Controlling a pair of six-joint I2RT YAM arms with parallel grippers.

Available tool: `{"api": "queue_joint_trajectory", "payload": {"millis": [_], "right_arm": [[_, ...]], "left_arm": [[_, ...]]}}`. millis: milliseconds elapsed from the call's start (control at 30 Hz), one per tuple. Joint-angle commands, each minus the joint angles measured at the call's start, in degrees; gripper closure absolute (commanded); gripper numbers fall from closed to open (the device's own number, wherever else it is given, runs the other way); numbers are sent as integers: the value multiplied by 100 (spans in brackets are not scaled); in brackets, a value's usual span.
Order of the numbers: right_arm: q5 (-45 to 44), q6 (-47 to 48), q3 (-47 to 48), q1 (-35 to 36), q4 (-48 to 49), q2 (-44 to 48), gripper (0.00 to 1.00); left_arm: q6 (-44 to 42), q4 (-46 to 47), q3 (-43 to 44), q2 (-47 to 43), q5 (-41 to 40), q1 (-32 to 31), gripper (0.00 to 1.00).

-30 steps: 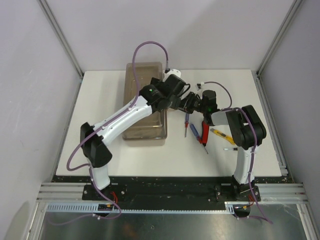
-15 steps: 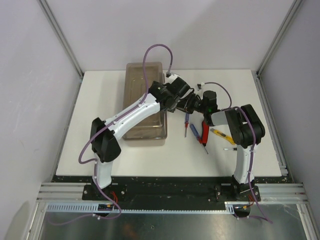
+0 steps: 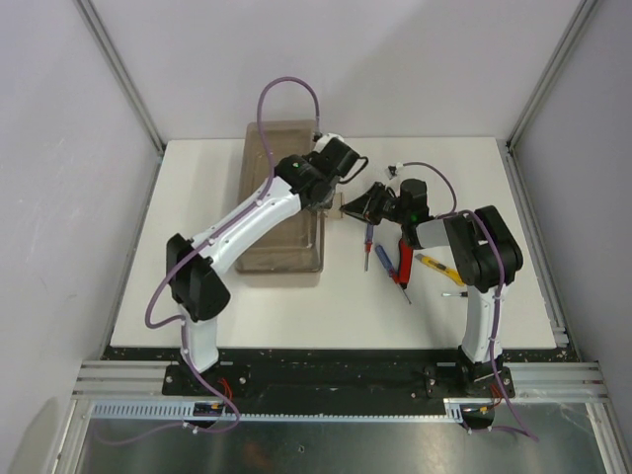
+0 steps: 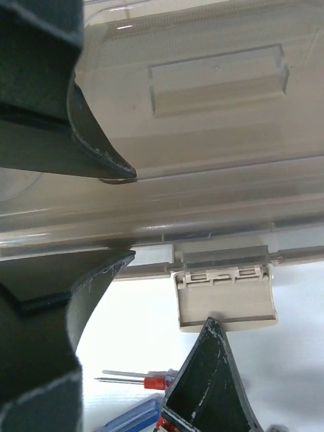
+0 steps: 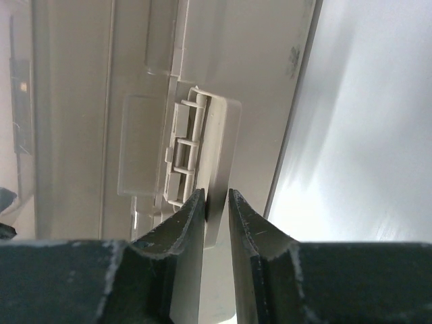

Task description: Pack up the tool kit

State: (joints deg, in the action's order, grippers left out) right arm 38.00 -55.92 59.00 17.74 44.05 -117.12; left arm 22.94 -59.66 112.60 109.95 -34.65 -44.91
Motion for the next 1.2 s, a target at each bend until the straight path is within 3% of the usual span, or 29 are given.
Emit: {"api": "queue_joint_trajectory", "payload": {"millis": [0,600,933,1167], "right_arm": [[-61,60,104,-143,-11,-116,76],[2,151,110,-175,-57,-42,71],[-326,1443,103,345,-1081,760,35],[-777,2197,256,984,-1927,1258,25]], "left_arm": [[64,-297,-139,-487,-301,574,63],[246,-240,-181,-1232,307,1296,60],[220,-236,-336,-1354,290,1409,61],[189,-236,-421,-1434,208,1424,61]]}}
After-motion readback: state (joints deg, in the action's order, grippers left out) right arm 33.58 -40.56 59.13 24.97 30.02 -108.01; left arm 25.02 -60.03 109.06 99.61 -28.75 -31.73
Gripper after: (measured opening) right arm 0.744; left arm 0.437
